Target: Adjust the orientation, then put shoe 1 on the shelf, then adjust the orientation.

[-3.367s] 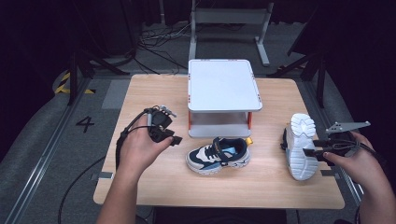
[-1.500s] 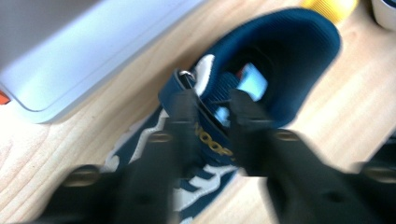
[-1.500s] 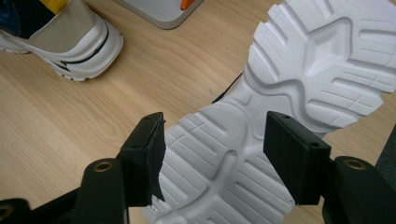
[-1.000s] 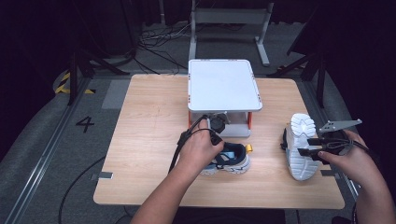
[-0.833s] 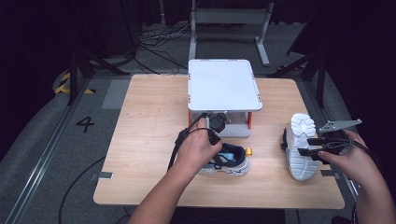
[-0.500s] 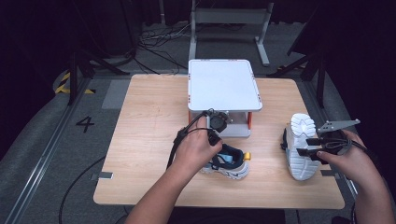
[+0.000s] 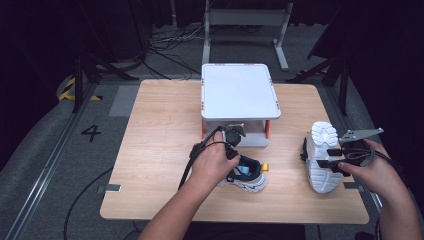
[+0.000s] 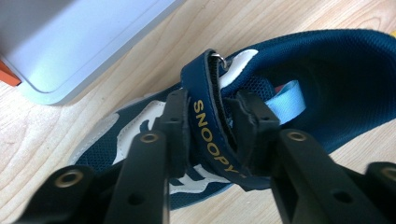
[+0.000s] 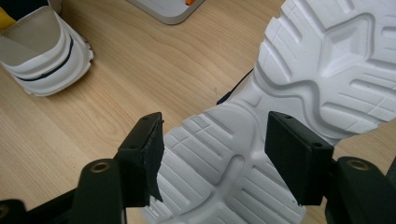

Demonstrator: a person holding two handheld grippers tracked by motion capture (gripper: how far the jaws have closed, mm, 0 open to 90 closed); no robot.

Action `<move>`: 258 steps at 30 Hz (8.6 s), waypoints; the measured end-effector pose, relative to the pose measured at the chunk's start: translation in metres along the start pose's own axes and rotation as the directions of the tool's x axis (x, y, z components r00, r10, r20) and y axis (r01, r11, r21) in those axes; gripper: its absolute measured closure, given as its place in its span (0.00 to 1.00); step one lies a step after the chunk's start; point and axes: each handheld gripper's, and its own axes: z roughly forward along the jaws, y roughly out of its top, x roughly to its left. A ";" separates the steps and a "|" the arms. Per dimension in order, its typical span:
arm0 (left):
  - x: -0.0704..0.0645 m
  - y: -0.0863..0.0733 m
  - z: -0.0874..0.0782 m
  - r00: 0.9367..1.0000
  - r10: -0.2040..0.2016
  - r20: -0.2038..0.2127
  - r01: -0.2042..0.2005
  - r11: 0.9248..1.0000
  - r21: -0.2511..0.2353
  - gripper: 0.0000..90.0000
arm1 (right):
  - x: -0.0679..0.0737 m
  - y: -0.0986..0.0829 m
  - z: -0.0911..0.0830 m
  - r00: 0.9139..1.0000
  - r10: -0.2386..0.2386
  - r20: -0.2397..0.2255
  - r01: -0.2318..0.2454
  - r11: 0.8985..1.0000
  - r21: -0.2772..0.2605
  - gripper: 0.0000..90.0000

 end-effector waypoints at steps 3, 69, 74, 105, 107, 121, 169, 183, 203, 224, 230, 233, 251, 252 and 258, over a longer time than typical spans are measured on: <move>-0.004 0.001 -0.002 0.999 0.040 -0.011 -0.040 0.999 0.025 0.82 | 0.000 0.000 0.001 1.000 0.000 0.002 0.000 1.000 0.002 0.43; -0.041 0.017 -0.007 0.866 0.480 0.139 -0.485 0.875 0.000 0.82 | 0.001 -0.026 -0.005 0.998 0.048 0.032 -0.049 0.998 0.028 0.42; -0.014 0.027 0.005 0.847 0.514 0.133 -0.518 0.856 -0.011 0.81 | 0.000 -0.034 -0.013 0.996 0.073 0.049 -0.074 0.997 0.019 0.42; 0.032 -0.027 -0.038 0.987 0.158 0.042 -0.144 0.964 -0.225 0.56 | 0.007 0.002 0.011 0.999 -0.040 -0.037 0.040 0.999 0.015 0.41; 0.026 -0.035 -0.048 0.988 0.137 0.065 -0.126 0.980 -0.157 0.67 | 0.007 0.005 0.013 0.998 -0.046 -0.043 0.047 0.999 0.016 0.41; 0.040 -0.055 -0.019 0.997 0.033 0.069 -0.040 0.994 0.097 0.73 | 0.011 0.019 0.022 0.993 -0.090 -0.075 0.091 0.996 0.011 0.41; 0.040 -0.001 0.012 0.984 0.173 -0.035 -0.176 0.978 -0.111 0.94 | 0.013 -0.014 0.004 0.999 -0.023 -0.025 0.024 0.999 0.033 0.41; 0.044 0.000 0.039 0.946 0.211 -0.248 -0.255 0.954 -0.160 0.81 | 0.013 -0.014 0.004 0.999 -0.038 -0.022 0.038 0.999 0.024 0.41; 0.046 -0.006 0.050 0.951 0.172 -0.256 -0.236 0.940 -0.246 0.57 | 0.012 -0.014 0.003 0.999 -0.036 -0.022 0.036 0.999 0.016 0.41; 0.111 -0.079 -0.062 0.995 0.018 -0.095 -0.040 0.972 -0.231 0.50 | -0.014 -0.021 -0.021 0.994 0.086 0.074 -0.081 0.994 -0.072 0.44; 0.136 -0.098 -0.068 0.996 -0.053 -0.078 0.033 0.971 -0.235 0.47 | -0.022 -0.023 -0.025 0.980 0.177 0.086 -0.163 0.976 -0.142 0.45; 0.152 -0.114 -0.071 0.990 -0.105 -0.096 0.082 0.973 -0.218 0.46 | -0.024 -0.023 -0.022 0.979 0.188 0.078 -0.175 0.974 -0.145 0.47; 0.171 -0.147 -0.069 0.973 -0.205 -0.103 0.180 0.961 -0.211 0.47 | -0.046 -0.010 0.002 0.965 0.182 0.191 -0.175 0.983 -0.053 0.91; 0.172 -0.148 -0.070 0.974 -0.203 -0.102 0.178 0.961 -0.212 0.47 | -0.046 -0.009 0.002 0.963 0.190 0.189 -0.182 0.982 -0.059 0.95; 0.172 -0.149 -0.068 0.971 -0.212 -0.106 0.188 0.961 -0.205 0.48 | -0.030 0.004 0.005 0.984 0.136 0.116 -0.131 0.990 -0.055 1.00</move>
